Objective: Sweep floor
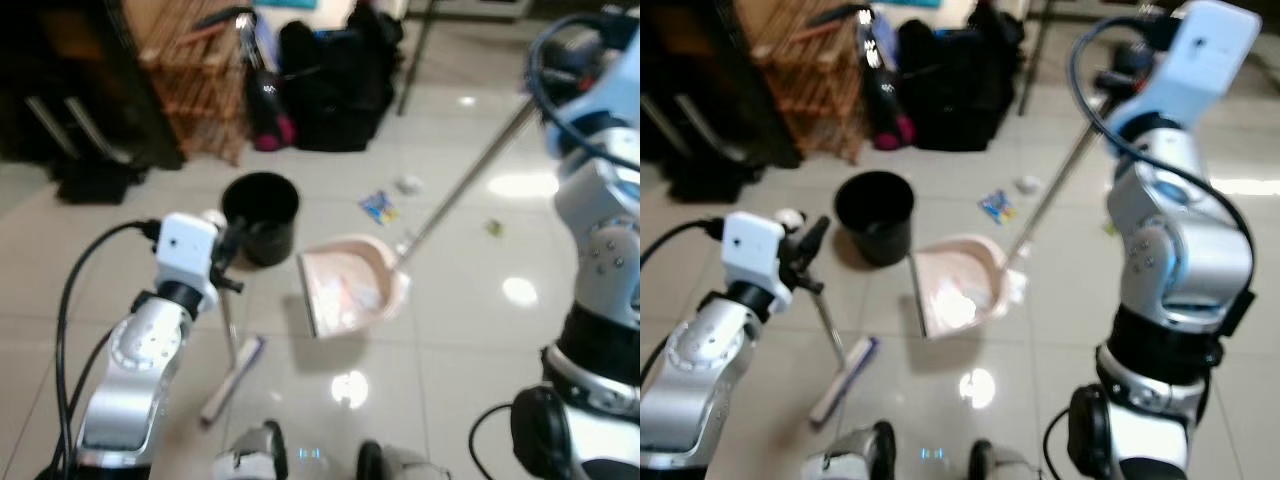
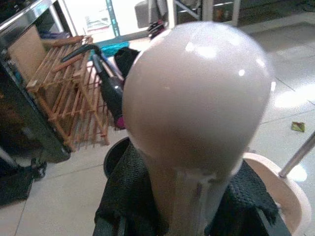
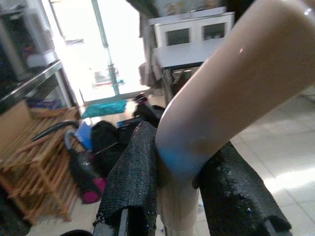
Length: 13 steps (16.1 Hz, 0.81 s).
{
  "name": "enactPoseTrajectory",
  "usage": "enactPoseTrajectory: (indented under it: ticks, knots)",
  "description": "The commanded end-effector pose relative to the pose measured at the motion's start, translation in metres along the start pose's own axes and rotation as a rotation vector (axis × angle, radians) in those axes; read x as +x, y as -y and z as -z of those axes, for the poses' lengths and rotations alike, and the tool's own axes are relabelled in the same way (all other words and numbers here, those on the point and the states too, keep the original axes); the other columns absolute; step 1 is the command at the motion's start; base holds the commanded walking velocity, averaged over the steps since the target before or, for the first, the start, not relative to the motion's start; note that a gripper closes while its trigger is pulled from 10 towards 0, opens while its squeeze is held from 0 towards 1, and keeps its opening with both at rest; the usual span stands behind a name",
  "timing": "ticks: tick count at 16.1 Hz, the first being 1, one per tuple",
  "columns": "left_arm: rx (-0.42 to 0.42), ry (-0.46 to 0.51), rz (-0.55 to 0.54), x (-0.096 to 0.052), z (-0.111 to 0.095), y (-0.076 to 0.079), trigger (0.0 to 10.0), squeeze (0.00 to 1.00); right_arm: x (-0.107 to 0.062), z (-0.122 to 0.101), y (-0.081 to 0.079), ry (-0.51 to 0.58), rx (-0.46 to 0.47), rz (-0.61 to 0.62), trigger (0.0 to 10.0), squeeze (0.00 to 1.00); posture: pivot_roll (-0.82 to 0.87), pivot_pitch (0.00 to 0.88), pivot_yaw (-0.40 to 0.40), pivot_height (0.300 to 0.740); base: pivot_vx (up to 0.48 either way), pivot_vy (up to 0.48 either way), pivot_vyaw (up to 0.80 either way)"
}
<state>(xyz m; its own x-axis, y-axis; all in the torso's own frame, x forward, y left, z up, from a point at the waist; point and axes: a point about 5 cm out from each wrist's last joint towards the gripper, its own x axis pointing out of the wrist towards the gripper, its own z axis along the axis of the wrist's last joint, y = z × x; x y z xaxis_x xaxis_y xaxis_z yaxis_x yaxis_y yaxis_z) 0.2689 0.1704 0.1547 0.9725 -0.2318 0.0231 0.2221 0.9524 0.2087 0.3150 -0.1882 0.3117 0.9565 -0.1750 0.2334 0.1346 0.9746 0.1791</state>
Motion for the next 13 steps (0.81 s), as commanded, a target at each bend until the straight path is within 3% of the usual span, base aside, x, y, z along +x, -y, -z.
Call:
enactPoseTrajectory:
  ticks: [1,9,13]
  knots:
    - [0.02,-0.005,-0.018,-0.001,0.002,-0.005,10.0,0.0,0.001,-0.016,-0.015,0.077,0.028,-0.058,10.0,0.0,-0.03,0.165,-0.004,0.74,0.401,0.0,0.51]
    - [0.031,0.016,-0.013,0.006,0.001,-0.01,10.0,0.0,0.011,-0.035,-0.02,0.169,0.069,-0.056,10.0,0.0,-0.03,0.125,0.004,0.74,0.4,0.0,0.0]
    - [0.032,0.013,-0.033,0.01,0.005,-0.015,10.0,0.0,0.019,-0.037,-0.012,0.172,0.034,-0.024,10.0,0.0,-0.04,0.114,0.0,0.74,0.399,0.0,0.0]
